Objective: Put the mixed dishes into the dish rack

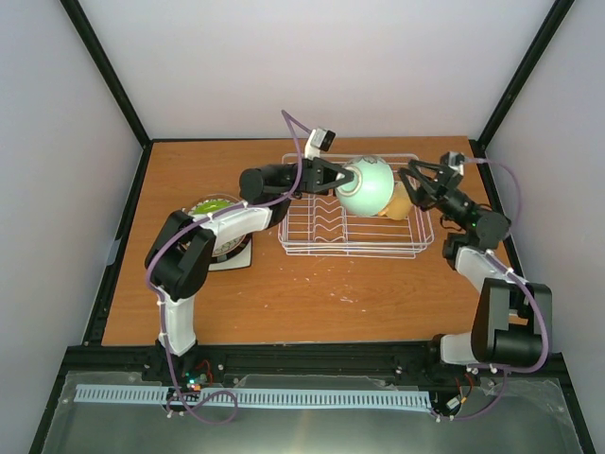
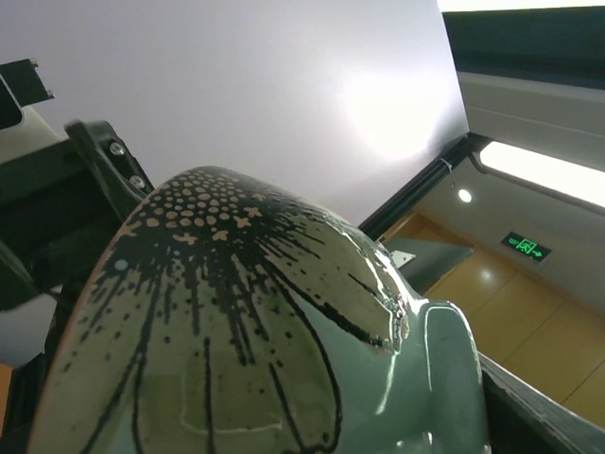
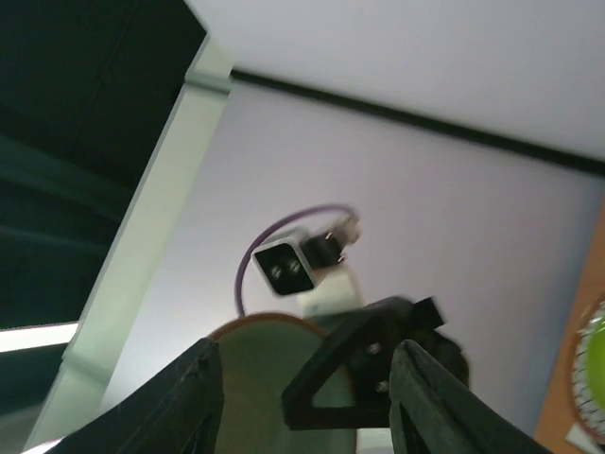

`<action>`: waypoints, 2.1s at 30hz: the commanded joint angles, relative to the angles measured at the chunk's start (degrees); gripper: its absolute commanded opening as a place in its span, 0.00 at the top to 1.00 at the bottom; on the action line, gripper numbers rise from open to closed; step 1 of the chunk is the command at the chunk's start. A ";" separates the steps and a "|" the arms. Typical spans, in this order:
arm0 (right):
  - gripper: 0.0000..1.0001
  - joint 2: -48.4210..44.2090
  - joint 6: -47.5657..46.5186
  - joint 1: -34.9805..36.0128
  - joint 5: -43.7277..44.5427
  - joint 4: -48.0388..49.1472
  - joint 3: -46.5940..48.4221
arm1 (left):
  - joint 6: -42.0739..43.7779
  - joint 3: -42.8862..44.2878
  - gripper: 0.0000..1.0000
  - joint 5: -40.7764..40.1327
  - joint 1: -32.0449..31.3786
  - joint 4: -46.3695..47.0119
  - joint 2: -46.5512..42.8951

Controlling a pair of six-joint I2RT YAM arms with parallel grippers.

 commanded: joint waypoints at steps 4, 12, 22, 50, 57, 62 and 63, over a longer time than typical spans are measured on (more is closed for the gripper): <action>0.53 -5.28 -6.45 -12.95 -4.99 7.10 -5.23 | 4.55 1.59 0.99 4.31 -0.89 8.74 0.34; 0.57 -14.75 -20.58 -19.62 -5.76 -9.40 -8.04 | 35.10 8.01 0.99 13.08 -3.30 -37.83 1.95; 0.58 -24.61 -43.65 -20.67 -6.20 -38.13 -9.74 | 75.89 44.81 0.99 7.03 -3.36 -107.37 17.46; 0.58 -23.00 -34.86 -22.52 -5.45 -26.60 -10.65 | 76.18 47.09 1.00 11.03 -4.14 -111.23 28.91; 0.58 -20.22 -29.74 -22.59 -5.60 -19.24 -10.85 | 67.83 48.86 0.99 14.89 -2.81 -102.03 25.60; 0.58 -20.08 -28.82 -22.60 -5.65 -17.94 -10.72 | 70.98 50.42 0.99 11.78 -0.91 -107.09 27.09; 0.58 -20.12 -28.59 -22.60 -5.64 -17.68 -10.75 | 72.20 50.85 0.99 11.27 -0.75 -108.41 27.57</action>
